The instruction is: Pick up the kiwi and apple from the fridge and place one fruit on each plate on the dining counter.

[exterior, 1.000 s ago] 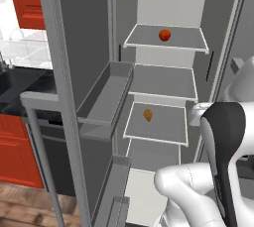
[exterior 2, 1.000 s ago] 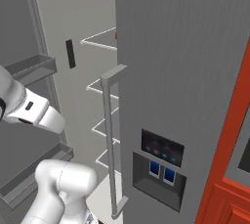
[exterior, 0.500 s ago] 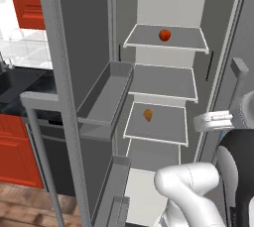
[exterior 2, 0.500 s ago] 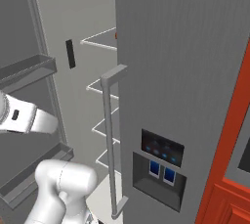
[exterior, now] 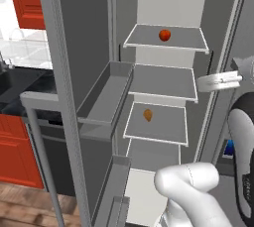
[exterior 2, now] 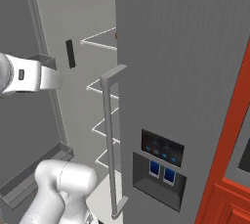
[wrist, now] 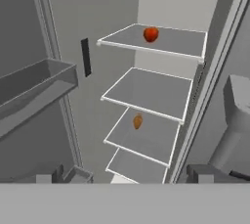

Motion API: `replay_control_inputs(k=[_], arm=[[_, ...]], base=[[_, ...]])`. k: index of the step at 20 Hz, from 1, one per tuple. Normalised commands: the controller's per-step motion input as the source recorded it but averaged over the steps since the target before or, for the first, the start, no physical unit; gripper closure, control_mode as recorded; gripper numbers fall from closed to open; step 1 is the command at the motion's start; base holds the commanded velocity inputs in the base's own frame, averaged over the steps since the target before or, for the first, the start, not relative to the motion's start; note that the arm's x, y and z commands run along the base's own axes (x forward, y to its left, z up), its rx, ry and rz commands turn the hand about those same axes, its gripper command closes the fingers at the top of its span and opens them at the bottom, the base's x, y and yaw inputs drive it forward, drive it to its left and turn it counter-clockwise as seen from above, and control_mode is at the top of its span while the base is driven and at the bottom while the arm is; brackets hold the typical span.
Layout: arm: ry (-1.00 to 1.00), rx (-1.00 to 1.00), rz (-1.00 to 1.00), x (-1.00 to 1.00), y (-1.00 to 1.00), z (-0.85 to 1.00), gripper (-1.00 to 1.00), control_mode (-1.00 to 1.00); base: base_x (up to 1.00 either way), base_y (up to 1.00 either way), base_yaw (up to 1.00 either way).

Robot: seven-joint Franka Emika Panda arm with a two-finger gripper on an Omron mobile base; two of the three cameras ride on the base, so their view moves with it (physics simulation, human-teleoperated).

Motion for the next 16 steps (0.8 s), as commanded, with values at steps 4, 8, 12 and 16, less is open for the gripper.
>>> replay_control_inputs(k=[4,8,12,16], arm=[[0.26,0.00,-0.23,1.00,-0.03,0.76,-1.00,-1.00],[0.27,0.00,-0.25,1.00,-0.06,-0.06,-1.00,-1.00],[0.19,0.00,-0.12,1.00,-0.08,-0.73,-1.00,-1.00],[0.04,0.00,-0.07,1.00,-0.10,-0.45,-1.00,-1.00]], base=[[0.00,0.00,0.00],[0.00,0.00,0.00],[0.00,0.00,0.00],[0.00,0.00,0.00]])
